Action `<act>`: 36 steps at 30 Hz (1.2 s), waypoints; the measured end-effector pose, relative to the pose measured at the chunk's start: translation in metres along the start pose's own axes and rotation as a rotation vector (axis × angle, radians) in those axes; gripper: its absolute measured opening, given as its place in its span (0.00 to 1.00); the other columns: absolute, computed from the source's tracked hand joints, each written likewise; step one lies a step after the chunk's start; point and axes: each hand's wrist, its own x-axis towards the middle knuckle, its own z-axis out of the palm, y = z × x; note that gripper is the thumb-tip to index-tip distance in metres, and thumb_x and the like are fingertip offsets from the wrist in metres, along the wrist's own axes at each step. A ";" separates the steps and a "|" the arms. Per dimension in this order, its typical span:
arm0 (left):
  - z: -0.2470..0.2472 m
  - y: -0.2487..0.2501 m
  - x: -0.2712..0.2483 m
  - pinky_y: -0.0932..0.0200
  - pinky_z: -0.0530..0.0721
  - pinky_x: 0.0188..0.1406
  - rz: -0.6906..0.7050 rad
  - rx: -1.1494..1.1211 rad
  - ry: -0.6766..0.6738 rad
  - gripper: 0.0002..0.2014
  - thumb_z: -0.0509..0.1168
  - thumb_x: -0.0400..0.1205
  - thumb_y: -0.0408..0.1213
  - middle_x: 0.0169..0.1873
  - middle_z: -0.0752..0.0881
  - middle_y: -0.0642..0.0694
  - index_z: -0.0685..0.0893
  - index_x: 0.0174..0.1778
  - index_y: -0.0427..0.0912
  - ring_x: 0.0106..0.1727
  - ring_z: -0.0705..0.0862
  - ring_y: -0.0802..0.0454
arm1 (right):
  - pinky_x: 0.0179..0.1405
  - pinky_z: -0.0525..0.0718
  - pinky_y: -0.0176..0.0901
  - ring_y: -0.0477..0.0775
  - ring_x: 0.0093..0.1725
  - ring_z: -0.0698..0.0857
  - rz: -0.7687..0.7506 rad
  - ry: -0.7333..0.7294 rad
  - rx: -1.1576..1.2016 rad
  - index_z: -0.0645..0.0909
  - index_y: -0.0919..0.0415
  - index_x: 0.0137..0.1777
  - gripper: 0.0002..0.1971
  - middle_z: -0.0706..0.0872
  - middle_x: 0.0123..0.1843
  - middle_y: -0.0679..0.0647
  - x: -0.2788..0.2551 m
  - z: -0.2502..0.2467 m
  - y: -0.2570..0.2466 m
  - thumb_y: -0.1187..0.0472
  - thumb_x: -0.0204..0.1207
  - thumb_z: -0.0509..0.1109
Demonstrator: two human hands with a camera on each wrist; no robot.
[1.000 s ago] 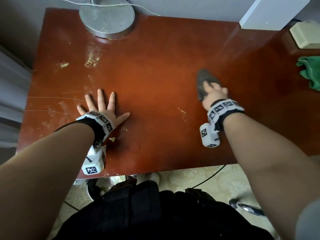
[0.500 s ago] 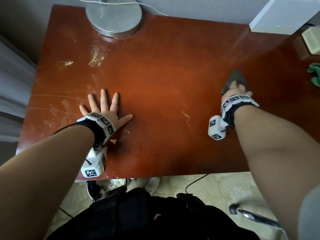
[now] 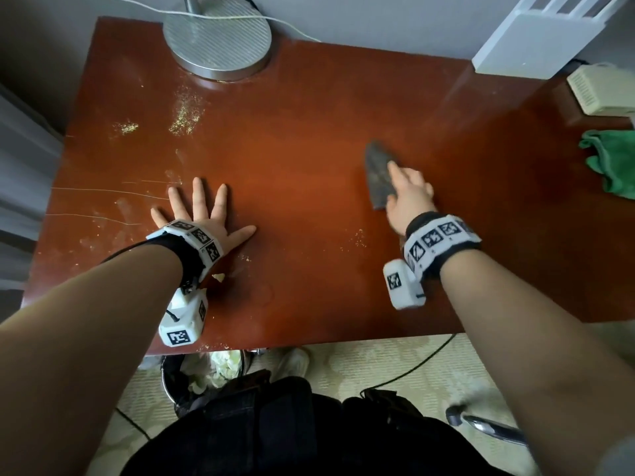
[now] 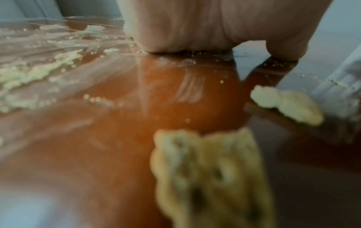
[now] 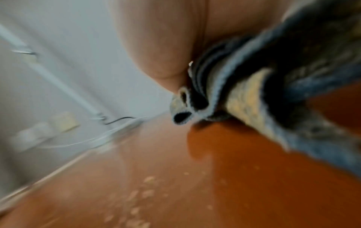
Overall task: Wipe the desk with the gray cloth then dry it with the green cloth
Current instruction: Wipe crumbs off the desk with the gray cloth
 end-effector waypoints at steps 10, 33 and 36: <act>-0.002 -0.013 -0.004 0.33 0.40 0.78 0.081 0.000 -0.034 0.40 0.44 0.76 0.72 0.80 0.28 0.50 0.32 0.79 0.63 0.81 0.33 0.38 | 0.72 0.69 0.54 0.61 0.73 0.60 -0.509 -0.291 -0.218 0.54 0.45 0.81 0.31 0.57 0.81 0.47 -0.076 0.060 -0.053 0.67 0.81 0.53; 0.060 -0.186 -0.065 0.48 0.38 0.81 0.267 0.191 0.018 0.41 0.50 0.80 0.65 0.80 0.28 0.46 0.33 0.81 0.57 0.82 0.32 0.46 | 0.73 0.65 0.51 0.62 0.73 0.62 -0.083 0.029 0.009 0.55 0.48 0.81 0.29 0.61 0.79 0.53 -0.165 0.095 -0.095 0.68 0.82 0.52; 0.069 -0.192 -0.071 0.48 0.36 0.81 0.283 0.195 0.012 0.39 0.48 0.81 0.64 0.80 0.28 0.46 0.32 0.80 0.58 0.81 0.31 0.46 | 0.74 0.64 0.52 0.63 0.75 0.61 0.200 0.124 0.088 0.53 0.50 0.82 0.28 0.59 0.79 0.55 -0.163 0.092 -0.085 0.64 0.84 0.54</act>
